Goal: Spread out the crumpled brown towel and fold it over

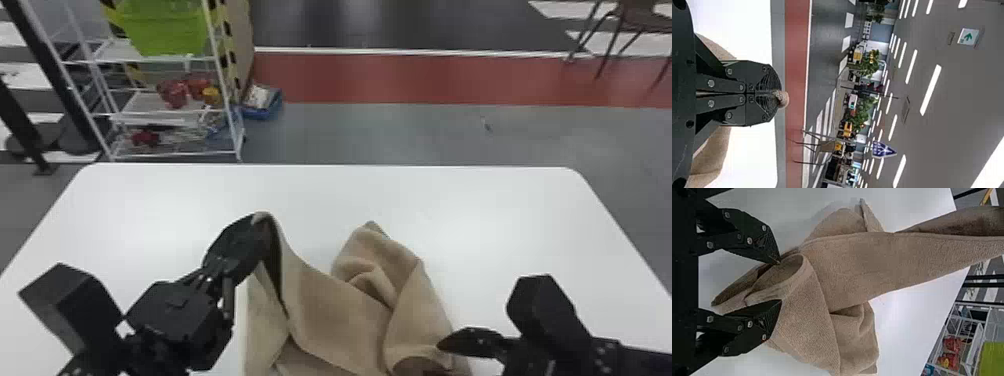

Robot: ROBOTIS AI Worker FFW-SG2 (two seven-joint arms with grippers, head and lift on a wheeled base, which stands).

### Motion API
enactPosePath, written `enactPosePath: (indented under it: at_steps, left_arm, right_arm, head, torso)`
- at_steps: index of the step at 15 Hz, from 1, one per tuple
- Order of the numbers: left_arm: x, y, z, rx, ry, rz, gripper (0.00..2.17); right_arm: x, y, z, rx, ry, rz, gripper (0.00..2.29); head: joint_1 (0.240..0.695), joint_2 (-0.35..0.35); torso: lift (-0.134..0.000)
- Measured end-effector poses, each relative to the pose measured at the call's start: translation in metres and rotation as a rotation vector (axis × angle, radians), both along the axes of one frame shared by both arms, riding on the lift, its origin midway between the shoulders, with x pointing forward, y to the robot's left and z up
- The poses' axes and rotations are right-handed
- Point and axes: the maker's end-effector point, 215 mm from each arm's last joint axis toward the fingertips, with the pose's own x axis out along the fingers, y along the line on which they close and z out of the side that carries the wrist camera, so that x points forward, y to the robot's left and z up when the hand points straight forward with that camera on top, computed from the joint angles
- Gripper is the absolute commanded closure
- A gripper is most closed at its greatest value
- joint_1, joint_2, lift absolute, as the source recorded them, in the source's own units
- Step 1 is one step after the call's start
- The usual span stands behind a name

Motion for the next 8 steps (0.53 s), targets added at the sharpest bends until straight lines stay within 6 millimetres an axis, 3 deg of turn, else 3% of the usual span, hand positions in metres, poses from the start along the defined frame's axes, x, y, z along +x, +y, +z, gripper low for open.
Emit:
enactPosePath:
  at_steps: [5,8]
  left_arm:
    - [-0.001,-0.005,0.001,-0.002,0.0,-0.007,1.38]
    - [-0.001,-0.005,0.001,-0.002,-0.001,-0.008,1.38]
  right_arm:
    - [0.002,-0.014,-0.013,-0.04,0.025,-0.03,0.65]
    - [0.008,-0.025,-0.02,-0.071,0.016,-0.055,0.81]
  head:
    - [0.695,-0.062]
    - [0.695,-0.082]
  torso:
    - [-0.123]
    - [-0.123]
